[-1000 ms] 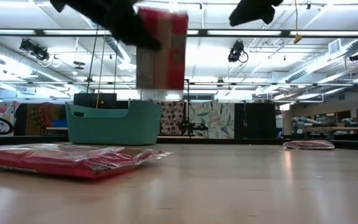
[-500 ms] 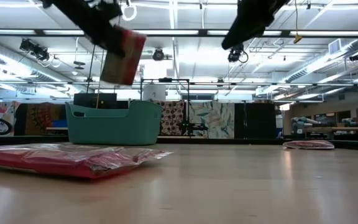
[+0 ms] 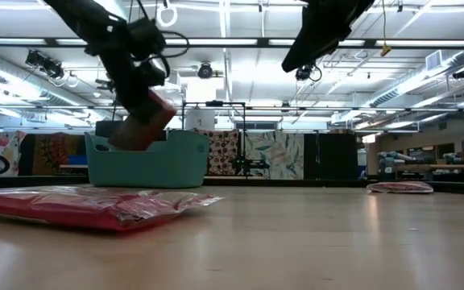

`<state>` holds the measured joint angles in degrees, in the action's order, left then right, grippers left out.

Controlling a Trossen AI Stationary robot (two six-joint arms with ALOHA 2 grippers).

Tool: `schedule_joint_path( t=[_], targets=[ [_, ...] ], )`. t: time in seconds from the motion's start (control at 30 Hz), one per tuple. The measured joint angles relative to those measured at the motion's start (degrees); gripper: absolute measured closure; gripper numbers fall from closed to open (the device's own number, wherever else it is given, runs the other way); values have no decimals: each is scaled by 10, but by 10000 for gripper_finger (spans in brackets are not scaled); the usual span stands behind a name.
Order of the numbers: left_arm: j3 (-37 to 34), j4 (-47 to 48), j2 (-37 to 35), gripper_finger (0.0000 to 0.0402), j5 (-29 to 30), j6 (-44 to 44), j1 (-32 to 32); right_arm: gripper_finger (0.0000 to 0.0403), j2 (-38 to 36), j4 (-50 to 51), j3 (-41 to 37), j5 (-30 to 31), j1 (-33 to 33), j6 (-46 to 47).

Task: Sort popcorn bags into baskets
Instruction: Put the popcorn bag into the bin

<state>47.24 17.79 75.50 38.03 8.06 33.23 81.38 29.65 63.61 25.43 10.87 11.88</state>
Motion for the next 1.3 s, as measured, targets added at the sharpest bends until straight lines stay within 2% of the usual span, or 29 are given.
schedule_joint_path(
  t=[0.13, 0.2, 0.53, 0.63, 0.83, 0.9, 1.07, 1.2, 1.3],
  targets=[
    [0, -12, 31, 361, 58, -3, 5, 307, 0, 0, 0, 0, 0, -1],
    [0, -10, 38, 347, 59, -2, 4, 307, 0, -1, 0, 0, 0, -1],
    [0, -17, 15, 212, -16, -15, -29, 307, 0, -4, 0, 0, 0, -1],
    [0, -18, -18, 183, -71, -15, -39, 307, 0, -4, 0, 0, 0, -1],
    [1, -16, -94, 173, -293, -45, -43, 307, 0, -2, 0, 0, 0, -1],
    [1, -3, -114, 176, -347, -61, -48, 307, 0, 4, 0, 0, 0, -1],
    [1, 60, -122, 186, -423, -71, -110, 307, 1, 29, 0, 0, -2, -7],
    [1, 92, -104, 193, -471, -71, -205, 307, 1, 31, 0, 0, -2, -17],
    [1, 95, -88, 195, -477, -79, -287, 307, 1, 32, 0, 0, -2, -26]
  ],
)
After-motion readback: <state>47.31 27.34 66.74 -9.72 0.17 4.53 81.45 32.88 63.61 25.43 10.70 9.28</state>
